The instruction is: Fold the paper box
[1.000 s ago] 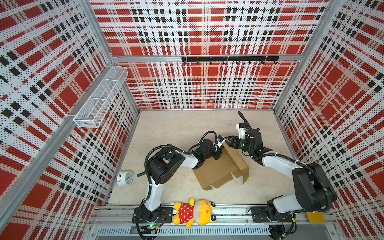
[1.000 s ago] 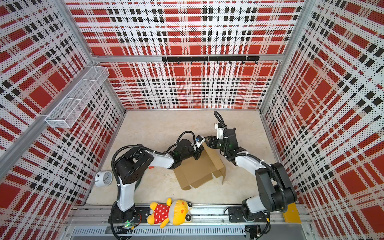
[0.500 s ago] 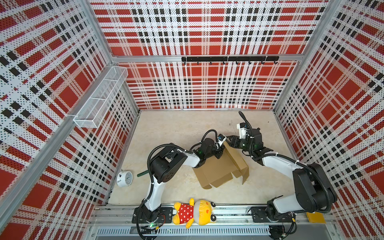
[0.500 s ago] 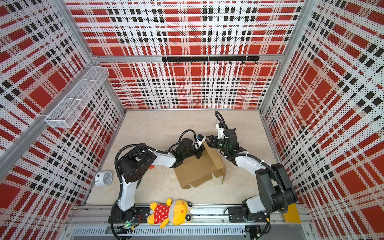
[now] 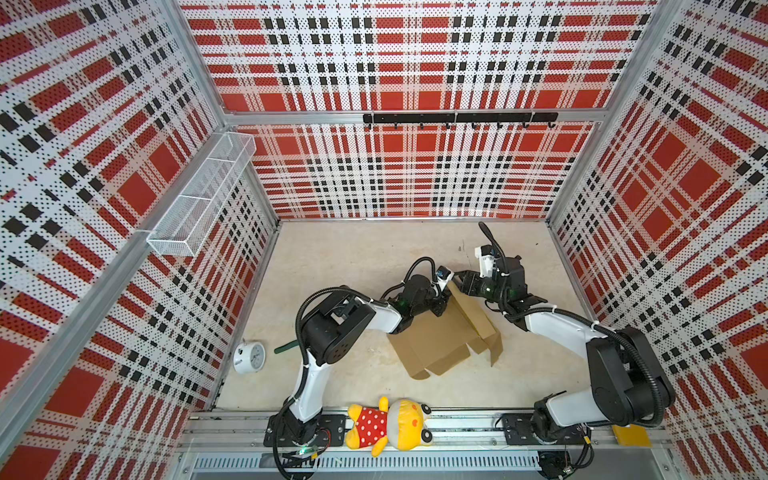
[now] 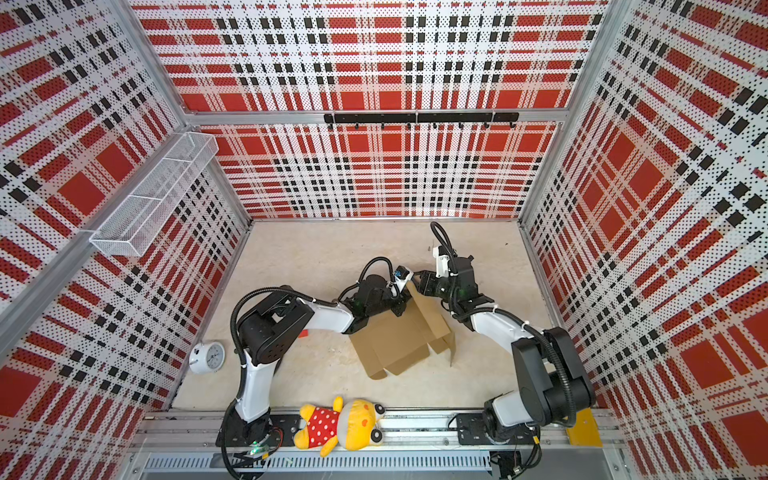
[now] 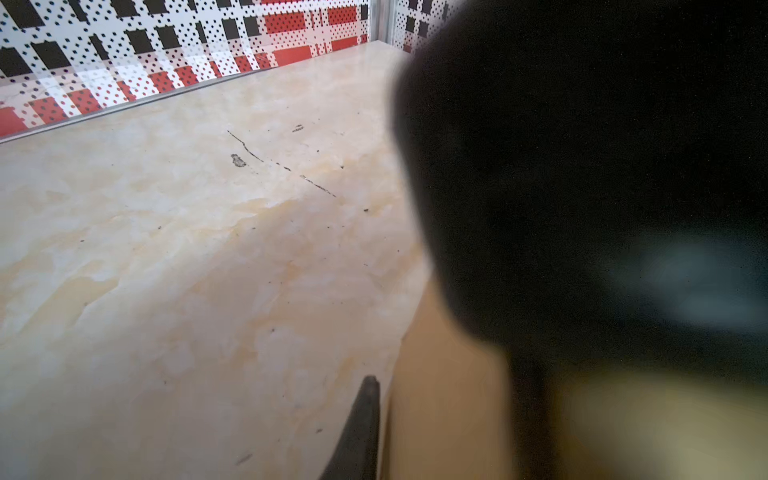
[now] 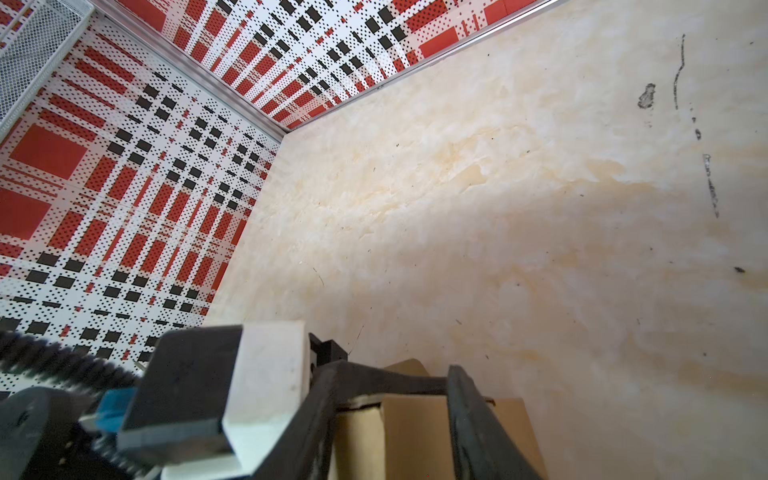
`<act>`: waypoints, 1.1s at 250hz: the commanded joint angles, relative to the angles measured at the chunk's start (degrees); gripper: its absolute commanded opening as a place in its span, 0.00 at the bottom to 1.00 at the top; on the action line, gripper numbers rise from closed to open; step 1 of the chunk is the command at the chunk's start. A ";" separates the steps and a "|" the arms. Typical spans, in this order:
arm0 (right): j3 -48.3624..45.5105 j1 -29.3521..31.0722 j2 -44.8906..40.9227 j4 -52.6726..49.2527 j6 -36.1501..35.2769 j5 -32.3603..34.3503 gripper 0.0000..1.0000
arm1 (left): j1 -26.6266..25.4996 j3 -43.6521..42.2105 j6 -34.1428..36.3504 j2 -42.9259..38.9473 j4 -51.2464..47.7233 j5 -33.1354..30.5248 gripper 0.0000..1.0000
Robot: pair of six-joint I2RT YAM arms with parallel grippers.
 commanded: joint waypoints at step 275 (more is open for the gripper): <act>-2.47 1.65 0.88 -4.15 0.02 -0.43 0.44 | 3.17 5.41 -11.63 -1.25 -1.01 1.05 0.10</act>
